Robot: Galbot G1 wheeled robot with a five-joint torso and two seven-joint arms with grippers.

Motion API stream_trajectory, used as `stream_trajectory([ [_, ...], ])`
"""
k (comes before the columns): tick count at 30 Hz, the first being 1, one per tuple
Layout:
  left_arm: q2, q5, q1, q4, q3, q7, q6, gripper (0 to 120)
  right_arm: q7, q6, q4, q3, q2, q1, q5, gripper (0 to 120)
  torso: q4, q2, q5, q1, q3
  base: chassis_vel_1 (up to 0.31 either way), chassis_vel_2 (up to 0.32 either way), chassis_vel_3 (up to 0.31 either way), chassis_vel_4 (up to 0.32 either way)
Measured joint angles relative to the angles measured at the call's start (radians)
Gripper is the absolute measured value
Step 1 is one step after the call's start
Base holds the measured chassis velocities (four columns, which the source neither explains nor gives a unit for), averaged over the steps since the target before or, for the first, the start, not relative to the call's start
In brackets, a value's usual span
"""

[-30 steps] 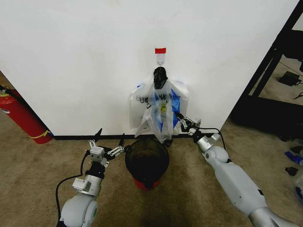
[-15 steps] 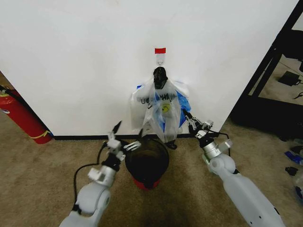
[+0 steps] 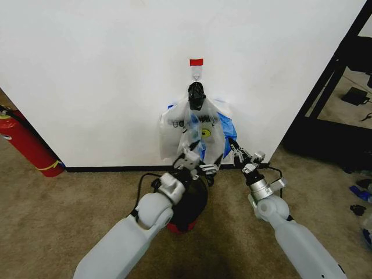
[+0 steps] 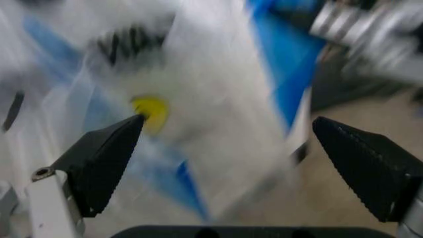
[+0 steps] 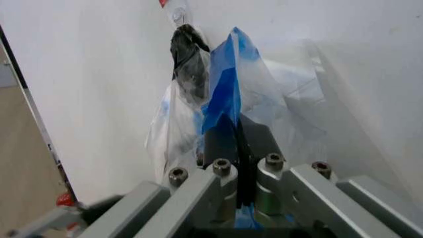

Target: Pick up the garbage bag from the wall and place it over the trash bin.

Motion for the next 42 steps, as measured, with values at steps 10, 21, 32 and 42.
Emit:
stream_trajectory([
  [10,-0.08,0.096,-0.163,0.094,0.19,-0.35,0.333,100,-0.001,0.009,0.017,-0.019,0.009,-0.007,-0.023,0,0.0002,0.0,-0.0001,0.0,0.0,0.0,0.0,0.0,0.0],
  [21,-0.149,0.252,-0.214,0.227,0.201,-0.401,0.446,100,-0.002,0.01,0.035,-0.03,0.01,-0.005,-0.026,0,-0.0001,0.0,0.0,0.0,0.0,0.0,0.0,0.0,0.0],
  [32,-0.132,0.555,-0.198,0.309,0.125,-0.356,0.439,100,0.002,0.01,0.061,-0.029,-0.001,0.005,-0.02,0,0.0,0.0,-0.0002,0.0,0.0,0.0,0.0,0.0,0.0],
  [42,-0.095,0.589,-0.131,0.222,0.023,-0.352,0.392,100,0.003,0.01,0.052,-0.017,-0.008,0.005,-0.019,0,0.0001,0.0,-0.0003,0.0,0.0,0.0,0.0,0.0,0.0],
])
